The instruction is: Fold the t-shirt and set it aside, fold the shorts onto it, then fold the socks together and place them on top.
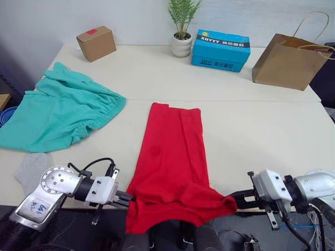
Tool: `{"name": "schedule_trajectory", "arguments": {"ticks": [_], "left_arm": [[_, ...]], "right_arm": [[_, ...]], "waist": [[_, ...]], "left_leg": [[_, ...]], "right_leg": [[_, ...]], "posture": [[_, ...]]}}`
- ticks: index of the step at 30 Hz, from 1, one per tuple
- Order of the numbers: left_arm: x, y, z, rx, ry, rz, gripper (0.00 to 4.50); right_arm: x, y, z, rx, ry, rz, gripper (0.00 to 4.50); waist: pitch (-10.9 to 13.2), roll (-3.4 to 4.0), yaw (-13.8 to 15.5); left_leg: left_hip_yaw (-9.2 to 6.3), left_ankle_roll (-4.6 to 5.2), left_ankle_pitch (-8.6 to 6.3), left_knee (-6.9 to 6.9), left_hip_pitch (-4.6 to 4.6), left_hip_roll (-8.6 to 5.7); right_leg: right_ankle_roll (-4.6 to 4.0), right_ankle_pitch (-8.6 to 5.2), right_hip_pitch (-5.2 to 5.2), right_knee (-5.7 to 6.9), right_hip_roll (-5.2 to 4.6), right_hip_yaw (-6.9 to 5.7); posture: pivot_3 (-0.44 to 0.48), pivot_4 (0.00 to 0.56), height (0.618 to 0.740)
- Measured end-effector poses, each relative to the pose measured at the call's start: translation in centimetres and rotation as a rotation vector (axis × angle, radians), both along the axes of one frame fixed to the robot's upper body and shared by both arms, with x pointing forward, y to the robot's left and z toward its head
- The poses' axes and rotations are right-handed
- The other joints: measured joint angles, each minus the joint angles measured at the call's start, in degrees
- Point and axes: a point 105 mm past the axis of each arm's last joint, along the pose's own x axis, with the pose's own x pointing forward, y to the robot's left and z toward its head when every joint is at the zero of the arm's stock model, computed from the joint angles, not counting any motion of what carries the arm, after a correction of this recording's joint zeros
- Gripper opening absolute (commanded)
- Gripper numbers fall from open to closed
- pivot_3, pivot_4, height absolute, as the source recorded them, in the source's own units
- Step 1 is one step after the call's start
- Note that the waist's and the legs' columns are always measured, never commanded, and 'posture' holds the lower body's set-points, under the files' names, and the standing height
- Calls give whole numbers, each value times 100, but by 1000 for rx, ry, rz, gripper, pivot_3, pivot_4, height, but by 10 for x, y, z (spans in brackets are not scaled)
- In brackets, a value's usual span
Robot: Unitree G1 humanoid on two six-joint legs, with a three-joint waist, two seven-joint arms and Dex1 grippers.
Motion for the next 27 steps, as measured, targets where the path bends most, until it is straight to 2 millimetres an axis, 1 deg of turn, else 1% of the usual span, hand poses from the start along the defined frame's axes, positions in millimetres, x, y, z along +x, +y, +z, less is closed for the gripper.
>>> {"name": "schedule_trajectory", "arguments": {"ticks": [1,3,4,5,7,9,10,12,14,16,18,20,22,23,25,27], "left_arm": [[14,-5,12,-49,-7,44,13],[45,-13,48,-148,-41,139,13],[53,-13,59,-169,-49,165,13],[69,-13,75,-199,-59,213,13],[86,-13,89,-226,-60,271,13],[109,-14,95,-256,-24,356,13],[123,-14,96,-271,7,410,13],[141,-15,95,-293,49,481,13],[159,-17,88,-318,115,553,13],[174,-17,81,-330,167,622,13],[185,-16,70,-316,195,680,13],[194,-17,53,-283,217,732,13],[198,-18,36,-269,250,774,13],[200,-16,32,-279,263,797,13],[205,-12,32,-304,275,838,13],[209,-11,38,-332,264,851,13]], "right_arm": [[12,1,11,31,-17,-30,0],[39,2,37,67,-70,-88,0],[47,1,44,76,-81,-108,0],[62,0,51,88,-94,-142,0],[83,2,56,119,-96,-188,0],[110,8,60,172,-94,-244,0],[127,12,61,193,-80,-288,0],[149,17,61,197,-74,-348,0],[171,15,52,165,-68,-428,0],[189,11,40,132,-49,-502,0],[204,13,32,134,-32,-569,0],[213,19,25,148,-15,-602,0],[218,19,17,134,-7,-622,0],[220,18,15,131,-9,-635,0],[225,16,12,133,-16,-669,0],[231,17,12,167,-5,-707,0]], "waist": [[2,-1,10],[5,-5,37],[4,-6,38],[4,-6,29],[3,-8,9],[2,-8,-39],[2,-9,-72],[2,-9,-106],[2,-9,-127],[3,-10,-133],[2,-10,-146],[2,-10,-157],[2,-10,-161],[2,-10,-164],[3,-10,-184],[2,-10,-212]], "left_leg": [[0,5,5,2,-1,0],[-12,4,16,3,-9,-7],[-12,3,17,3,-10,-9],[-8,-20,29,3,-11,-9],[8,-26,31,-2,-12,-10],[24,-24,36,2,-27,-10],[24,-25,40,9,-42,-10],[19,-26,45,17,-79,-10],[19,-26,46,18,-85,-10],[20,-24,47,23,-88,-11],[21,-22,48,26,-86,-12],[20,-24,49,25,-86,-11],[20,-25,50,24,-89,-10],[21,-25,50,25,-92,-10],[21,-26,51,27,-92,-10],[21,-29,52,27,-91,-11]], "right_leg": [[-1,6,0,0,0,0],[3,11,-1,0,0,-1],[3,12,0,0,0,-1],[4,12,-1,0,0,-3],[7,10,-5,-2,2,-3],[9,10,-23,5,11,3],[9,10,-36,31,15,0],[10,10,-66,39,18,-6],[10,10,-68,38,22,-9],[11,10,-70,42,21,-8],[14,13,-69,46,20,-5],[14,12,-71,50,20,-4],[14,12,-75,53,20,-3],[14,12,-78,54,20,-2],[14,13,-79,58,17,-1],[14,13,-79,63,16,-1]], "posture": [[0,150,740],[0,150,740],[0,150,740],[0,150,740],[0,150,740],[0,150,740],[0,150,740],[0,150,740],[0,150,740],[0,150,740],[0,150,740],[0,150,740],[0,150,740],[0,150,740],[0,150,740],[0,150,740]]}}
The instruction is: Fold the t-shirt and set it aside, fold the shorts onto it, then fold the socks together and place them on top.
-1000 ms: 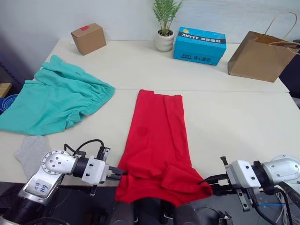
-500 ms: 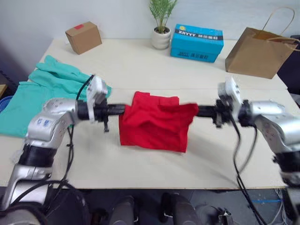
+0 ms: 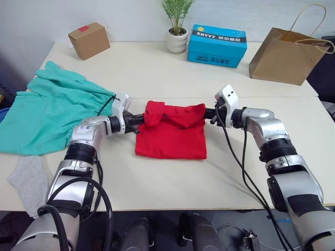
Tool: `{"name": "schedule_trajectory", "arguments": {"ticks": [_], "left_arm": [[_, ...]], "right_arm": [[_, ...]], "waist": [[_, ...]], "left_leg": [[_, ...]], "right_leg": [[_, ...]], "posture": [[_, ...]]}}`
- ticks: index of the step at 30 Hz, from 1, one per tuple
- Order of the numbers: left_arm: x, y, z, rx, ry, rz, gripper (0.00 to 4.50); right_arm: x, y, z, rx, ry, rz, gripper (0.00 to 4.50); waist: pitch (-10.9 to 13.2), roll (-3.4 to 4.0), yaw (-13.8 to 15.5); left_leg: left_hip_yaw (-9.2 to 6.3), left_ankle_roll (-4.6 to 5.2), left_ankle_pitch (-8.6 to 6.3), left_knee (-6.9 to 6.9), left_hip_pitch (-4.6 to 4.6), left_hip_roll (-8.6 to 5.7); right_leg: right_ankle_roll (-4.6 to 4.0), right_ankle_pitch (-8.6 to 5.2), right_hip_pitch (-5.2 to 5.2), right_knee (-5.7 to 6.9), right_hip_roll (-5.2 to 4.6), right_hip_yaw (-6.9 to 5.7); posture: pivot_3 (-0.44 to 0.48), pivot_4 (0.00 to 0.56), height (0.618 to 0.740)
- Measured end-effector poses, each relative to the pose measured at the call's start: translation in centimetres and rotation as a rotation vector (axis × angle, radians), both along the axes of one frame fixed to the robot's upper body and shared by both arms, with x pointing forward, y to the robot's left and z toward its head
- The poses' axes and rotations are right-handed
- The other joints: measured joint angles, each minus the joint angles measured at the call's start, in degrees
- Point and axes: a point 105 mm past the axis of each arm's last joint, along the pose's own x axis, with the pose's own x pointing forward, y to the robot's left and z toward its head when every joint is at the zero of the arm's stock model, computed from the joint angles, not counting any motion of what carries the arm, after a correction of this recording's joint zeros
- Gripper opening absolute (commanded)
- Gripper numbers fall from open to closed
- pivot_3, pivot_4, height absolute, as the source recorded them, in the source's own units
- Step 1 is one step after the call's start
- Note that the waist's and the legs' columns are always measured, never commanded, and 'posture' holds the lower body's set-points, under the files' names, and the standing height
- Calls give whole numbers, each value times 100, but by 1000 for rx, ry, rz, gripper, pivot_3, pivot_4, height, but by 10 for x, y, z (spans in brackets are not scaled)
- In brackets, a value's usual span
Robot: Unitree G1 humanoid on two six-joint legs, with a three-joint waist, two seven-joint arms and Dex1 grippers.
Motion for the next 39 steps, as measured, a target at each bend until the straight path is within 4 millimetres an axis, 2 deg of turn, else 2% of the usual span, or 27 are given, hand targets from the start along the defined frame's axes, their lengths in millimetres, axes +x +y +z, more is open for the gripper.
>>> {"name": "schedule_trajectory", "arguments": {"ticks": [1,2,3,4,8,12,16,18,20,24,26,28,30,34,37,39], "left_arm": [[1,0,2,-3,-10,5,13],[2,0,3,-6,-18,7,2],[2,-1,3,-20,-25,11,228],[3,-3,4,-30,-31,9,485],[7,-3,10,-56,-82,46,1653],[18,17,22,-59,-164,199,2944],[20,31,24,-48,-230,304,4188],[16,34,20,-42,-258,333,4188],[7,34,22,-28,-322,309,4188],[-24,24,34,58,-504,114,4188],[-51,16,35,172,-609,-78,4188],[-74,13,25,259,-644,-232,4188],[-93,13,5,348,-623,-354,4188],[-103,5,-28,480,-589,-433,4188],[-96,-1,-39,542,-600,-412,4188],[-91,-6,-40,550,-612,-393,4222]], "right_arm": [[2,2,0,12,-2,-14,0],[4,3,1,32,-6,-31,242],[7,4,1,53,-6,-53,510],[8,4,1,67,-4,-67,720],[16,3,10,119,-87,-164,2111],[21,-17,32,182,-226,-273,3532],[18,-37,49,236,-323,-345,3545],[12,-45,50,246,-341,-351,3545],[-2,-43,49,241,-364,-279,3545],[-47,-14,39,109,-404,47,3545],[-75,5,29,-17,-407,252,3545],[-94,17,17,-92,-394,379,3545],[-110,28,1,-142,-357,485,3545],[-115,37,-23,-246,-333,532,3545],[-108,34,-42,-317,-312,504,3545],[-104,34,-51,-328,-295,476,3179]], "waist": [[0,0,-23],[0,0,-43],[0,0,-56],[0,0,-61],[0,0,-78],[0,0,-79],[0,0,-78],[0,0,-76],[0,0,-74],[0,1,-77],[-1,3,-77],[-2,4,-71],[-2,4,-67],[-2,3,-8],[-2,2,62],[-2,3,85]], "left_leg": [[0,0,1,-1,2,0],[-1,-1,1,-1,2,0],[-2,-2,2,-1,2,0],[-2,-3,2,-1,1,0],[-3,-7,5,-3,2,0],[-4,-8,5,-4,2,0],[-3,-8,6,-7,5,-1],[-3,-8,6,-7,4,0],[-3,-8,5,-13,5,0],[0,-9,5,-15,7,0],[3,-11,5,-16,18,1],[3,-12,5,-14,23,2],[1,-12,6,-13,25,1],[-3,-5,8,-3,23,-5],[-2,-2,7,-1,23,-7],[-3,-2,7,-1,22,-6]], "right_leg": [[0,0,0,2,-2,1],[0,0,0,3,-2,1],[0,0,0,4,-2,0],[0,0,0,4,-2,0],[0,0,-1,5,-3,1],[0,0,-1,5,-5,2],[0,0,-1,6,-5,3],[0,0,-1,6,-5,4],[0,0,-1,3,-4,4],[0,0,-3,1,-2,7],[-1,0,2,3,-2,9],[-2,-1,4,4,-3,11],[-3,-1,5,4,-6,11],[-3,-1,6,-5,-17,9],[-3,-1,7,-5,-19,9],[-3,-1,7,3,-19,7]], "posture": [[0,150,740],[0,150,740],[0,150,740],[0,150,740],[0,150,740],[0,150,740],[0,150,740],[0,150,740],[0,150,740],[0,150,740],[0,150,740],[0,150,740],[0,150,740],[0,150,740],[0,150,740],[0,150,740]]}}
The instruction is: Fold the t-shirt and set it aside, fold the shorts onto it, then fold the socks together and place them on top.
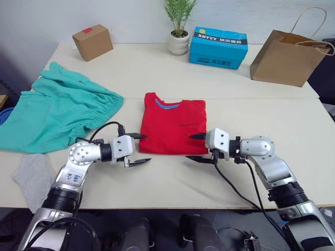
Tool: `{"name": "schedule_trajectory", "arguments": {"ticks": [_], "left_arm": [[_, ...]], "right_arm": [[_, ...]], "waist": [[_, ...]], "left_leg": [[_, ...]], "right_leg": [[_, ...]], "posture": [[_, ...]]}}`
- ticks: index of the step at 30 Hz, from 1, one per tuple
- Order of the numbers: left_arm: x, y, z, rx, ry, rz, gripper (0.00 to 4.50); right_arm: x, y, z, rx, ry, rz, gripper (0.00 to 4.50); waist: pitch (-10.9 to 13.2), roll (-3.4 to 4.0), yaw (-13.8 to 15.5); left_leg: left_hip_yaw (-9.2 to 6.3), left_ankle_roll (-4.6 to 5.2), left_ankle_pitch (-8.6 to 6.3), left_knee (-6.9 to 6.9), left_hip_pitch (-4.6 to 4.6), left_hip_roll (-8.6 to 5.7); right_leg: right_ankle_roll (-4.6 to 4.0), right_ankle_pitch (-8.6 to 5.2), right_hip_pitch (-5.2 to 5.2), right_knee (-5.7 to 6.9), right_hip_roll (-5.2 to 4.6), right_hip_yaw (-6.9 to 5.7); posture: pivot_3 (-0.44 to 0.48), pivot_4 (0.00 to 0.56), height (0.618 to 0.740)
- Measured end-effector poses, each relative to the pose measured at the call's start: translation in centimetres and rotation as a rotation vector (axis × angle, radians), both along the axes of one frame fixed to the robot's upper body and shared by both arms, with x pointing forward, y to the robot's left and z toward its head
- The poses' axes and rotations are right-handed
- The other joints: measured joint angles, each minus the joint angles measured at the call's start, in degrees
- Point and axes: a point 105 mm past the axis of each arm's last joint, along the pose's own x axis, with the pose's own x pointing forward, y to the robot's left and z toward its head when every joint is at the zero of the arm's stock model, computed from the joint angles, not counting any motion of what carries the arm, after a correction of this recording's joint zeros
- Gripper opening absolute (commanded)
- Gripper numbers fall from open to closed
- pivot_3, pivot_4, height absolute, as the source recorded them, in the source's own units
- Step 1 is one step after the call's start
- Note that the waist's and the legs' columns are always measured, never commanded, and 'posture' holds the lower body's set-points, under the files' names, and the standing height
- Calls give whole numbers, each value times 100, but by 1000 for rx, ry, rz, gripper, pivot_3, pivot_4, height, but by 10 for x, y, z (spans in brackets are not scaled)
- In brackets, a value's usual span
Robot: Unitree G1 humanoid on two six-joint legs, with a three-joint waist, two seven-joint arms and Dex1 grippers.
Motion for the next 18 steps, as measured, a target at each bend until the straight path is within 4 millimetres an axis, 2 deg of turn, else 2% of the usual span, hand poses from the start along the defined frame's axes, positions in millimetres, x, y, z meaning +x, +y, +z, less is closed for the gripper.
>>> {"name": "schedule_trajectory", "arguments": {"ticks": [1,4,9,15,18], "left_arm": [[3,-1,1,6,-6,6,4222],[8,-2,3,23,-16,26,3619],[6,-7,-3,35,20,7,2032],[-20,2,-11,105,95,-76,46],[-36,1,-13,120,121,-98,18]], "right_arm": [[1,2,-1,1,-6,-3,2947],[3,3,-4,-11,-33,-13,1874],[-2,1,-9,-17,-50,-18,97],[-34,-8,-16,-17,30,33,0],[-55,-10,-18,-20,76,78,0]], "waist": [[0,0,-2],[0,0,-13],[-1,0,-4],[-3,4,-23],[-3,4,-15]], "left_leg": [[0,0,1,0,0,0],[1,0,1,0,2,1],[-2,0,2,0,6,2],[-5,-2,-1,-15,12,5],[-6,-2,-3,-14,13,6]], "right_leg": [[0,0,0,2,0,-1],[0,0,1,4,1,-1],[0,0,8,4,2,-3],[0,0,13,-3,3,-4],[0,-1,15,-19,3,-4]], "posture": [[0,150,740],[0,150,740],[0,150,740],[0,150,740],[0,150,740]]}}
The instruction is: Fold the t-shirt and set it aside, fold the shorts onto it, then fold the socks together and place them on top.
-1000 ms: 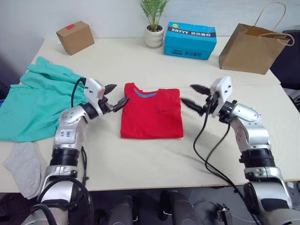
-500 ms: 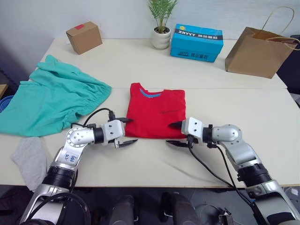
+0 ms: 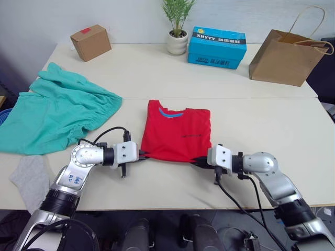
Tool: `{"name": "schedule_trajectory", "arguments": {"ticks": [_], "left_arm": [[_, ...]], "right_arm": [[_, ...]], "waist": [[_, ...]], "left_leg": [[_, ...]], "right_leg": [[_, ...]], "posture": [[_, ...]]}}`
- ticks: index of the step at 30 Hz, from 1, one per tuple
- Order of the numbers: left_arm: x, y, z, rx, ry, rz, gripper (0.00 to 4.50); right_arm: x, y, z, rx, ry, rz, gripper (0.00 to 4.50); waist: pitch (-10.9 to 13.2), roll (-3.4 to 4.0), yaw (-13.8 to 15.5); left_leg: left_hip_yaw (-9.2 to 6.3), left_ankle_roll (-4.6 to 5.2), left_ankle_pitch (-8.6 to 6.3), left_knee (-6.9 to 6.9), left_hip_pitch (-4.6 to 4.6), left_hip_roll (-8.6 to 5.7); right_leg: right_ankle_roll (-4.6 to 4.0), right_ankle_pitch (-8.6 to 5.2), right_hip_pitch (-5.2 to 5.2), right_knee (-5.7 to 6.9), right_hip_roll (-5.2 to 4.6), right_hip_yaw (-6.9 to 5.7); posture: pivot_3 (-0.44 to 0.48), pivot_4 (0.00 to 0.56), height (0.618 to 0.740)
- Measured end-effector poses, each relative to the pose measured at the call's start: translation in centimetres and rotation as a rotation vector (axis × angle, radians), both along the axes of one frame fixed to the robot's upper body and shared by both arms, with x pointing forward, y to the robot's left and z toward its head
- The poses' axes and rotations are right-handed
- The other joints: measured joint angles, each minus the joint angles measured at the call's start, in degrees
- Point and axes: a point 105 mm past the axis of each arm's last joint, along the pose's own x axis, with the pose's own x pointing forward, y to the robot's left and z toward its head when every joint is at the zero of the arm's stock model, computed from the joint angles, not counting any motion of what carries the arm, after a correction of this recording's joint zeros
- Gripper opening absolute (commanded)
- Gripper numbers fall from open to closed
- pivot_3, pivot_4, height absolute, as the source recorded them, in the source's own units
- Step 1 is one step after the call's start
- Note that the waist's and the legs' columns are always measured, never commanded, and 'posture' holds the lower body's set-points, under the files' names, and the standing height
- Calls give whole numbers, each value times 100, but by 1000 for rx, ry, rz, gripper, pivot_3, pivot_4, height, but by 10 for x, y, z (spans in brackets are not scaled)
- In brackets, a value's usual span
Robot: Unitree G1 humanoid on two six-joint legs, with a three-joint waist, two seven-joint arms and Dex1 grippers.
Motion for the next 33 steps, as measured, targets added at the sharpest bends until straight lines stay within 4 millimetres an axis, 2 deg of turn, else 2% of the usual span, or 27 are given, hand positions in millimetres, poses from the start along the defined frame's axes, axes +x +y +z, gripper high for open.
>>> {"name": "schedule_trajectory", "arguments": {"ticks": [2,5,7,12,15,16,19,20,22,24,26,29,30,33], "left_arm": [[-15,-3,-3,-11,38,-1,18],[-33,-7,-6,-25,102,-3,18],[-42,-9,-4,-47,142,-1,0],[-45,-4,7,-92,190,52,1394],[-43,12,23,-164,241,96,2396],[-45,20,29,-172,285,106,2605],[-56,40,43,-143,410,95,2605],[-57,42,47,-146,431,88,2624],[-50,37,56,-178,422,65,2210],[-35,25,64,-247,371,43,1727],[-20,5,63,-289,335,19,1091],[-4,-20,44,-315,349,23,161],[0,-27,32,-295,352,29,69],[4,-37,5,-250,365,42,69]], "right_arm": [[-15,-5,-1,-8,26,15,0],[-23,-10,-2,-7,78,-14,0],[-27,-13,-3,11,105,-34,508],[-36,-22,-8,32,156,-45,2020],[-42,-26,13,105,197,-38,3091],[-47,-29,19,101,220,-28,3106],[-53,-30,35,136,293,-14,3106],[-52,-26,40,171,314,-4,2900],[-40,-16,57,258,290,0,2460],[-25,-7,67,301,233,-8,1820],[-7,1,64,322,192,-33,1126],[10,13,40,308,185,-58,86],[15,20,29,284,173,-51,31],[25,27,16,291,171,-60,31]], "waist": [[0,0,8],[0,0,12],[0,0,17],[0,0,37],[2,2,37],[2,2,36],[1,2,10],[2,4,12],[2,4,21],[1,3,70],[-1,-2,144],[-4,-4,150],[-5,-5,142],[-4,-5,78]], "left_leg": [[-2,4,-6,0,2,0],[-6,4,-8,0,8,1],[-7,1,-12,-2,11,2],[-7,4,-14,-2,13,2],[-10,3,-15,-4,12,3],[-13,2,-15,-6,12,5],[-14,-2,-17,-9,15,6],[-13,-3,-19,-9,20,5],[-13,-4,-19,-9,21,3],[-15,-5,-18,-6,23,1],[-7,-3,-20,-6,21,-3],[1,6,-14,0,-6,-5],[4,7,-14,4,-10,-5],[10,8,-14,4,-17,-3]], "right_leg": [[0,0,4,-16,0,1],[0,0,11,-18,-1,1],[0,0,12,-18,-1,1],[0,0,15,-19,-1,1],[-1,-1,13,-19,-1,1],[-2,-1,14,-21,-1,-1],[-6,-4,15,-24,0,-2],[-7,-4,18,-23,0,-1],[-7,-3,19,-23,0,0],[-7,-3,25,-21,-1,0],[-6,-2,22,-21,0,0],[-1,0,5,-6,6,0],[0,0,2,-8,10,0],[1,0,-4,-11,15,1]], "posture": [[0,150,740],[0,150,740],[0,150,740],[0,150,740],[0,150,740],[0,150,740],[0,150,740],[0,150,740],[0,150,740],[0,150,740],[0,150,740],[0,150,740],[0,150,740],[0,150,740]]}}
